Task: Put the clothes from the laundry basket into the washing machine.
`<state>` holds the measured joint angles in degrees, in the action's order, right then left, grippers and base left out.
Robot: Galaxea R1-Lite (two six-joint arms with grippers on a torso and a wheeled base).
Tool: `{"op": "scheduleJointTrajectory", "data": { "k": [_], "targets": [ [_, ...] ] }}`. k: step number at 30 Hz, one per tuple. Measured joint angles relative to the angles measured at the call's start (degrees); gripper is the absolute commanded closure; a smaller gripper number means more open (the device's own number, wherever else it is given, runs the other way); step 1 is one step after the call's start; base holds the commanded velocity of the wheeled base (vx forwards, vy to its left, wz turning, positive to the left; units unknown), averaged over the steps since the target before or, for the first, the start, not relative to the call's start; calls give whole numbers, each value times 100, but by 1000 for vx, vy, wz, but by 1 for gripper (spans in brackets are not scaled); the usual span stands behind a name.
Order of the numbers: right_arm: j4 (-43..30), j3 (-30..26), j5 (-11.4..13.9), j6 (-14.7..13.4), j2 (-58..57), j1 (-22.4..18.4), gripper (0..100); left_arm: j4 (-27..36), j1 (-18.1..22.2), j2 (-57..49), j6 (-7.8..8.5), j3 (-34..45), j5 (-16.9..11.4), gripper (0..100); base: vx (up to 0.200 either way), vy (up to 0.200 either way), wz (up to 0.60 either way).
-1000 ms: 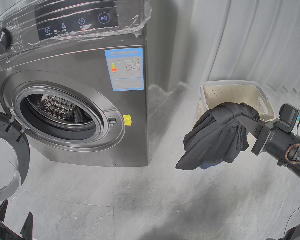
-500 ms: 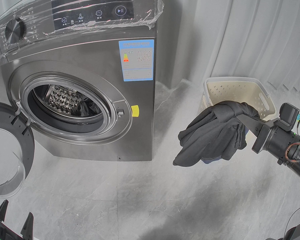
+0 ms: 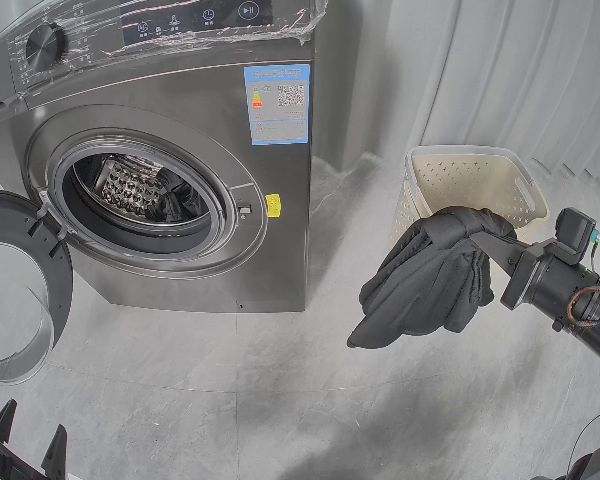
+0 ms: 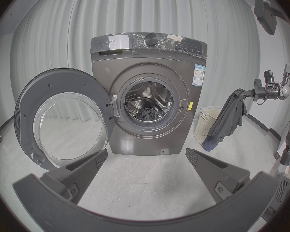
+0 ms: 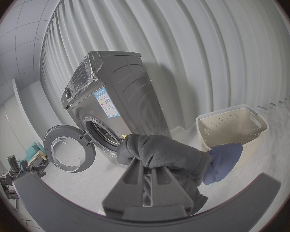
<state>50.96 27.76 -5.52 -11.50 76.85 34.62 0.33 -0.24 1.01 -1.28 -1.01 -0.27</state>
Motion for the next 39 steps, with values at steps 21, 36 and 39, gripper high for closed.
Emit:
{"op": "scheduleJointTrajectory", "data": {
  "k": [21,36,39],
  "targets": [
    [9,5,9,0,29,-9,100,5,-6,2,-5,0,9,0,-38,105,0],
    [9,5,0,-2,40,-87,100,2,0,0,-2,0,9,0,-27,53,0],
    [6,13,5,0,40,-106,100,2,-2,0,-9,0,9,0,0,200,0]
  ]
}}
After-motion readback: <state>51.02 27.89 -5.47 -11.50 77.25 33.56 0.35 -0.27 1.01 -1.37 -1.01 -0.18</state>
